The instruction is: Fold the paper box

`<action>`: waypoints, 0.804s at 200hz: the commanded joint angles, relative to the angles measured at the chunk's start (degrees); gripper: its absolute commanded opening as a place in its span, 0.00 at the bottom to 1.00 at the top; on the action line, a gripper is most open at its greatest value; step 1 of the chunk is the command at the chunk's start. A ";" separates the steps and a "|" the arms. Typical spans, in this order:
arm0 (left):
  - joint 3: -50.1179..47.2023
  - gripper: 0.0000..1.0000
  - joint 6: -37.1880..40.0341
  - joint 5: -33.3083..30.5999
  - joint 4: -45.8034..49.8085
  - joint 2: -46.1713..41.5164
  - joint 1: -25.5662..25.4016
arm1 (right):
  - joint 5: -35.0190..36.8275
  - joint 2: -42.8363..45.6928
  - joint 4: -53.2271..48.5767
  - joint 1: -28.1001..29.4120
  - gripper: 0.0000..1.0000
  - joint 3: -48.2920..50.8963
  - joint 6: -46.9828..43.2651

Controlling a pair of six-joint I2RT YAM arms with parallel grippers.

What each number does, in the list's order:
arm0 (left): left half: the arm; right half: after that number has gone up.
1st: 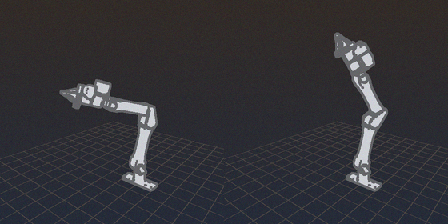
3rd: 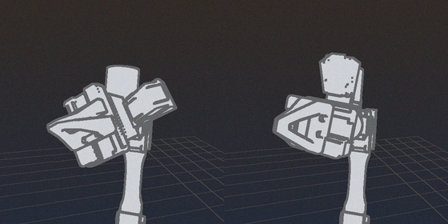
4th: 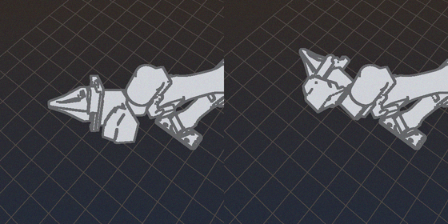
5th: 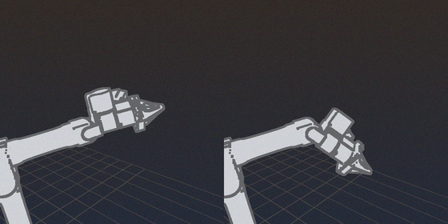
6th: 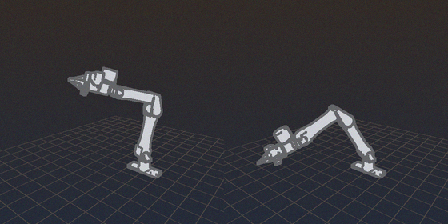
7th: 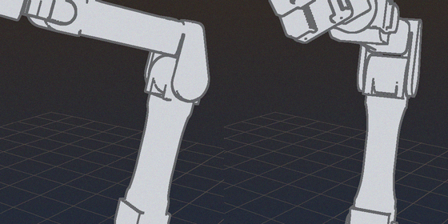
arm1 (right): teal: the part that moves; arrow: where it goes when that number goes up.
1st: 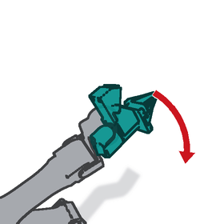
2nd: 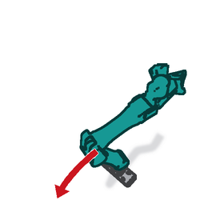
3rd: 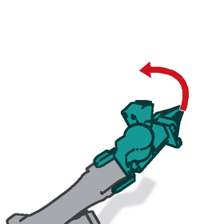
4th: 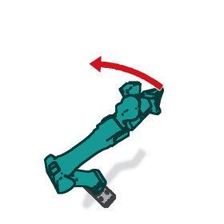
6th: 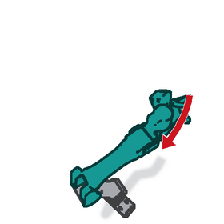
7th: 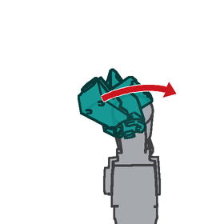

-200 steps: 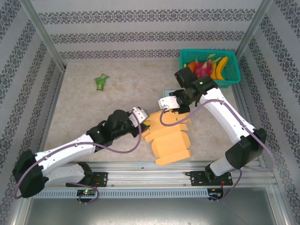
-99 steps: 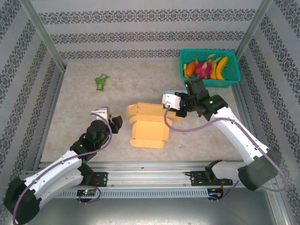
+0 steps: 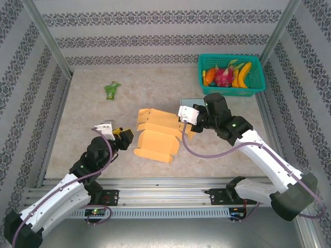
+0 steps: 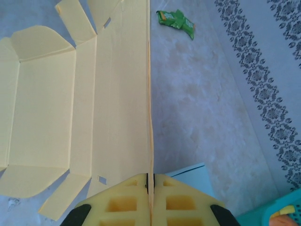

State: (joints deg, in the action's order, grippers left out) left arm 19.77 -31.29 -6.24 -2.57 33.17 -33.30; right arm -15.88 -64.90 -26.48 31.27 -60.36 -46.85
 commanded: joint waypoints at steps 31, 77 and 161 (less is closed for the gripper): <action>3.48 0.54 3.10 -0.94 5.66 -0.07 0.43 | -0.33 -2.58 3.59 0.53 0.00 2.29 -2.10; 6.58 0.45 -2.07 10.57 3.36 0.88 0.10 | 3.81 -4.69 3.92 0.98 0.00 1.42 -1.99; 24.18 0.35 -1.12 -1.72 8.21 21.19 -6.25 | 6.18 -6.11 4.65 1.88 0.00 1.96 -0.81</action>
State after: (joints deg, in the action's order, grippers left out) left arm 38.92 -33.67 -2.11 2.55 49.30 -39.31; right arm -10.28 -71.05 -23.51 32.16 -58.22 -48.18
